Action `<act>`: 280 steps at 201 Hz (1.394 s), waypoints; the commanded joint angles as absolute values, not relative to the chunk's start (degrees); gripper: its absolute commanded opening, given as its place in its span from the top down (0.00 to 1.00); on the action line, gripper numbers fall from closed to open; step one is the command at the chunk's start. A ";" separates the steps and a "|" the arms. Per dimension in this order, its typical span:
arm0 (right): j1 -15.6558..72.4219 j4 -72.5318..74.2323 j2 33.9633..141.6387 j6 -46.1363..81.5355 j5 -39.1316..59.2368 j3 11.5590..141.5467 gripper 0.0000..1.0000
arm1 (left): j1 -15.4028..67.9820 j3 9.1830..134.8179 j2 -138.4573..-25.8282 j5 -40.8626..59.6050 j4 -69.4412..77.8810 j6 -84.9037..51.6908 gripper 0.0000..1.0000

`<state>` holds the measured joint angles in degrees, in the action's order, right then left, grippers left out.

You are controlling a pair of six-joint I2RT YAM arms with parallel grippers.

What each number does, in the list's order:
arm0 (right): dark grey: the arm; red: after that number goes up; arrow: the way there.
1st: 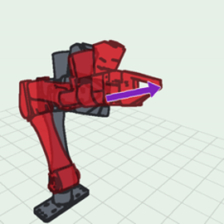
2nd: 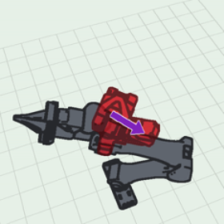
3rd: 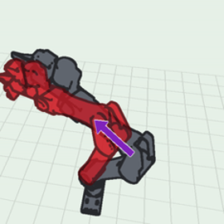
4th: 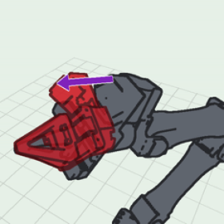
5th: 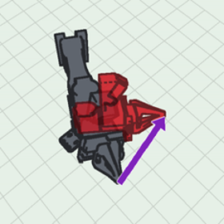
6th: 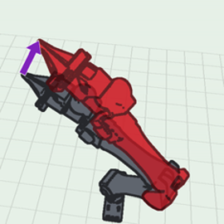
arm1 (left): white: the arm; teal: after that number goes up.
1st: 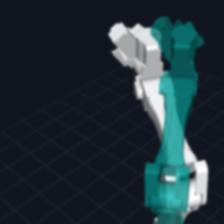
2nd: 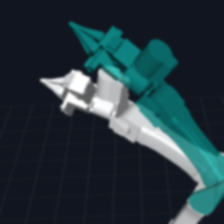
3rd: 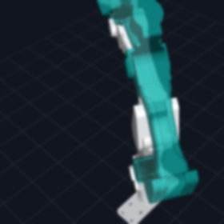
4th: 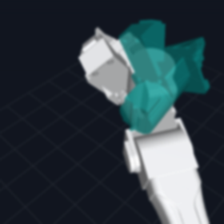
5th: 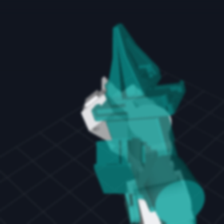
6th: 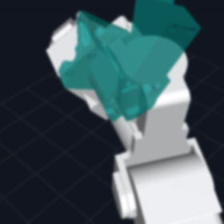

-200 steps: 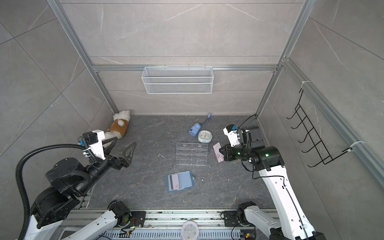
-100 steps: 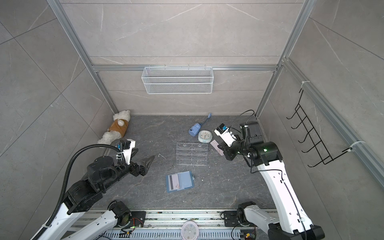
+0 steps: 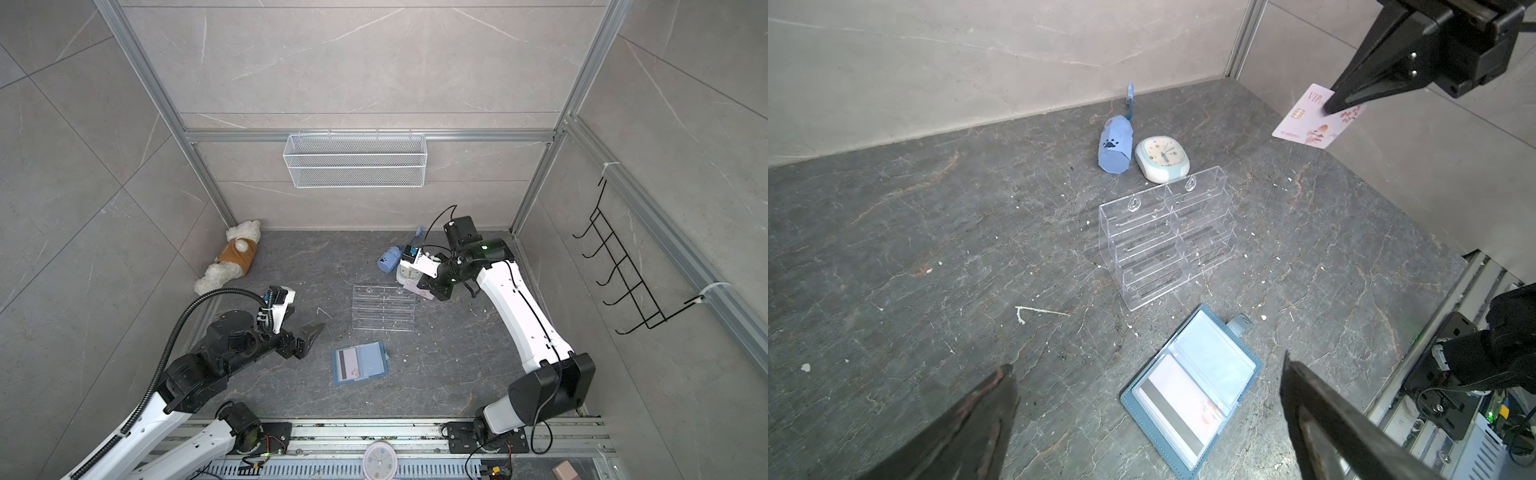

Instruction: Take the credit cards out of the card holder

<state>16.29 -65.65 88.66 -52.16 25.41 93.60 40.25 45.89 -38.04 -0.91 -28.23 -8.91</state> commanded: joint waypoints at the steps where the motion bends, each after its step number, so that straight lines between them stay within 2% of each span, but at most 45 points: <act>1: 17.17 -69.33 93.13 -58.79 23.56 96.83 1.00 | 40.35 45.10 -38.66 0.52 -24.23 -6.93 0.00; 87: 19.64 -74.39 111.46 -67.50 22.32 111.35 1.00 | 40.34 42.54 -40.43 1.24 -21.96 -6.15 0.00; 128: 20.28 -75.30 116.61 -69.25 22.19 115.52 1.00 | 40.40 42.54 -40.82 0.61 -21.71 -5.90 0.00; 280: 20.83 -75.94 123.63 -69.93 23.29 120.05 1.00 | 40.36 42.19 -41.48 0.00 -21.56 -6.15 0.00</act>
